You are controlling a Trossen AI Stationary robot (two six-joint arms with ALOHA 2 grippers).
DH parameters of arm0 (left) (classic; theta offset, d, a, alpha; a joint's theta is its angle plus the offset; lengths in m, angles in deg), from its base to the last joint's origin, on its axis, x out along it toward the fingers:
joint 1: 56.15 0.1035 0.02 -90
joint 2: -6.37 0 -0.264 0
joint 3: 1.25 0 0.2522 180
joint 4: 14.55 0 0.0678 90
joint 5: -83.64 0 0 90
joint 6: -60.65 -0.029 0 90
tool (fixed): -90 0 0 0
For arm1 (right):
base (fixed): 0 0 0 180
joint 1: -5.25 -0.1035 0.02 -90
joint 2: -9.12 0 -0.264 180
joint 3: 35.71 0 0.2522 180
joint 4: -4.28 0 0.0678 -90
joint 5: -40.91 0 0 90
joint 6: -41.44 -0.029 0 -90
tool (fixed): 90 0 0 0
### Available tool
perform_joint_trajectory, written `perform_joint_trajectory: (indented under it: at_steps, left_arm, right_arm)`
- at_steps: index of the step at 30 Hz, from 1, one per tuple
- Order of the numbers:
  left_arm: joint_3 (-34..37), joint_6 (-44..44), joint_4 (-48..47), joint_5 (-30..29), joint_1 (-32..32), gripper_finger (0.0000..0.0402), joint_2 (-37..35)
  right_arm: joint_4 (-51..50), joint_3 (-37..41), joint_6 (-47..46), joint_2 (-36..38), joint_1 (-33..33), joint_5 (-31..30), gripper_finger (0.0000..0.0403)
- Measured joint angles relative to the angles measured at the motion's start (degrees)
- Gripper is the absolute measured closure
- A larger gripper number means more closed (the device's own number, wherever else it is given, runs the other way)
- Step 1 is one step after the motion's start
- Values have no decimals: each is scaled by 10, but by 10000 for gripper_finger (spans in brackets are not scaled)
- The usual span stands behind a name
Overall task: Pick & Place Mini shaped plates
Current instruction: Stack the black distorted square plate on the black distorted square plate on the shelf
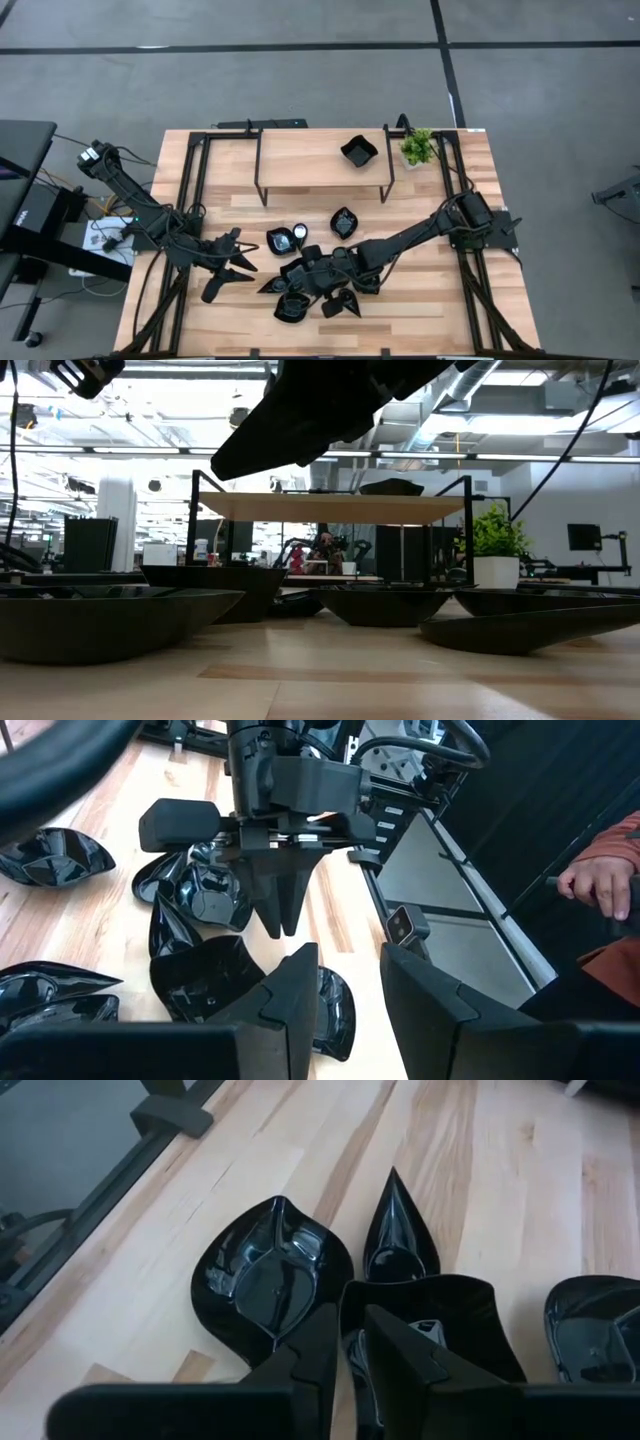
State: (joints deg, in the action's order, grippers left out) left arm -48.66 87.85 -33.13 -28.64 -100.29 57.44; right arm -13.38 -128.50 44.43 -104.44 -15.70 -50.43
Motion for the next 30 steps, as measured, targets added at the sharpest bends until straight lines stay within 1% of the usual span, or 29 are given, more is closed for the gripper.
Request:
perform_joint_trajectory:
  at_steps: [10,24,30]
  left_arm:
    - [0,0,3,0,0,289,0]
    - [0,-1,15,0,0,289,0]
    - [0,-1,15,0,0,289,0]
  right_arm:
    - [-17,1,0,-12,9,-2,353]
    - [-24,1,0,-20,0,-4,353]
    - [-25,1,0,-20,0,-4,339]
